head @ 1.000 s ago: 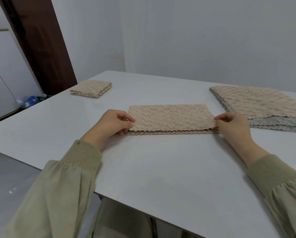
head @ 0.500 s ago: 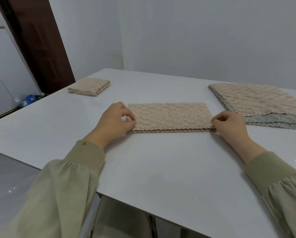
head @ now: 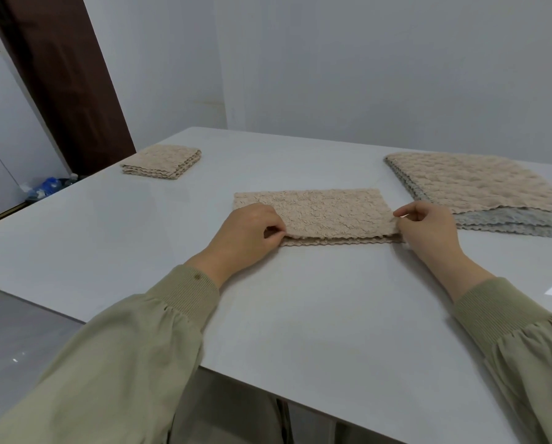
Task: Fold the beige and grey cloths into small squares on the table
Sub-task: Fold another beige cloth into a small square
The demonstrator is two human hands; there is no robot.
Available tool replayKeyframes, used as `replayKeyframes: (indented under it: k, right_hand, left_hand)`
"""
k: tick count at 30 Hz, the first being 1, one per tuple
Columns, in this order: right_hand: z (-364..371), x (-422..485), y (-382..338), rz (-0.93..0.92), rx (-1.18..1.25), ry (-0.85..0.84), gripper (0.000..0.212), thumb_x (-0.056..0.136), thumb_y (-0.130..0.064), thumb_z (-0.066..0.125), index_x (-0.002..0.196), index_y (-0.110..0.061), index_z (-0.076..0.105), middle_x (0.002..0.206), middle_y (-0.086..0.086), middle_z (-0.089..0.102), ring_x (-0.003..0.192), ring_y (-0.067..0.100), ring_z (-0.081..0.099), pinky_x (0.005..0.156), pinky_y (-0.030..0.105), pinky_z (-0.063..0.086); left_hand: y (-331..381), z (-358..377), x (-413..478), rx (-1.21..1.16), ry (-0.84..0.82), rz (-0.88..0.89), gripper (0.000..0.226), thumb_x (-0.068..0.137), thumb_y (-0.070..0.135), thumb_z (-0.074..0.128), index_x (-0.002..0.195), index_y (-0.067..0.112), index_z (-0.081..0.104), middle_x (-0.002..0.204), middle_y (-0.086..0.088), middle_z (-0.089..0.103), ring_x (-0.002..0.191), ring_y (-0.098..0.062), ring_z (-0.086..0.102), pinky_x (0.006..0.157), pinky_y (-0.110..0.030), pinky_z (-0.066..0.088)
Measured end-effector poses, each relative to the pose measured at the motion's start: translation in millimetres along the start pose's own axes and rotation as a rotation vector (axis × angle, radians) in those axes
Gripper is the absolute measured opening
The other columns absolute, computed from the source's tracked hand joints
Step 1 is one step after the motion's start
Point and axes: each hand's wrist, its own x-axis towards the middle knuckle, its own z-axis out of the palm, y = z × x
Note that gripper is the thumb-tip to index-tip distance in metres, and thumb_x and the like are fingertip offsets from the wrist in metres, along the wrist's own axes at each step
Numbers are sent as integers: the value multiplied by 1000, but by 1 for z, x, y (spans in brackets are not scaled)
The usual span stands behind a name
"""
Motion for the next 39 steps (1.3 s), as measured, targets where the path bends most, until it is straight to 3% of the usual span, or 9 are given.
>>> replayKeyframes:
  k: [3, 7, 10, 16, 21, 30, 33, 37, 39]
  right_hand:
    - [-1, -1, -3, -5, 3, 40, 20, 79, 3, 51, 86, -10, 65, 60, 0, 53, 35, -3, 45, 39, 6, 33]
    - [-1, -3, -4, -32, -60, 26, 18, 78, 3, 51, 83, -9, 65, 58, 1, 53, 41, -1, 50, 49, 11, 40]
    - [1, -2, 0, -33, -160, -20, 18, 76, 1, 53, 81, -10, 66, 61, 0, 57, 62, 17, 57, 65, 27, 43]
    - [2, -2, 1, -117, -377, -60, 21, 78, 0, 51, 81, -15, 65, 63, -9, 53, 72, 21, 53, 73, 34, 43]
    - [3, 0, 3, -171, -379, 15, 17, 82, -1, 53, 84, -13, 65, 62, -12, 50, 75, 23, 52, 77, 35, 42]
    - [5, 0, 7, -196, -506, -18, 16, 82, -3, 54, 85, -14, 65, 70, 4, 62, 86, 31, 56, 80, 39, 43]
    - [6, 1, 8, -221, -611, -9, 16, 79, -3, 55, 84, -12, 67, 82, 11, 63, 93, 35, 53, 80, 40, 42]
    - [10, 1, 1, -367, -585, 160, 14, 74, 2, 62, 86, -3, 68, 92, 18, 58, 94, 40, 52, 80, 42, 37]
    - [19, 1, -9, -432, -532, 187, 18, 75, 4, 57, 90, 0, 67, 96, 20, 60, 96, 40, 53, 82, 43, 38]
  left_hand:
    - [0, -2, 0, 0, 73, 2, 6, 79, 14, 65, 75, 14, 71, 76, 4, 66, 76, -10, 56, 69, -14, 39]
    - [0, -2, -2, -2, 17, 34, 11, 78, 19, 62, 75, 14, 72, 76, 5, 65, 77, -11, 57, 69, -24, 47]
    - [-1, 0, -3, 16, -71, 33, 7, 79, 16, 67, 77, 15, 73, 79, 4, 66, 80, -15, 59, 72, -33, 51]
    - [-2, 2, -2, 5, -97, 11, 6, 81, 16, 68, 80, 15, 74, 81, 4, 65, 82, -13, 57, 75, -34, 49]
    - [-2, 1, -3, -21, -122, -33, 7, 82, 18, 68, 83, 17, 74, 83, 6, 65, 82, -11, 57, 77, -30, 47]
    - [-2, 1, -2, -34, -136, -57, 7, 84, 19, 66, 81, 17, 71, 82, 8, 64, 78, -9, 56, 74, -23, 44]
    - [1, 1, 1, -90, -74, -138, 14, 89, 20, 59, 80, 15, 69, 79, 7, 63, 74, -9, 53, 72, -23, 40]
    - [4, 3, 22, -51, 85, -247, 23, 95, 18, 48, 102, 16, 69, 102, 6, 65, 100, -10, 51, 84, -18, 34]
    - [6, 11, 35, -2, 58, -267, 30, 97, 18, 43, 118, 15, 64, 119, 2, 63, 116, -16, 45, 93, -20, 30]
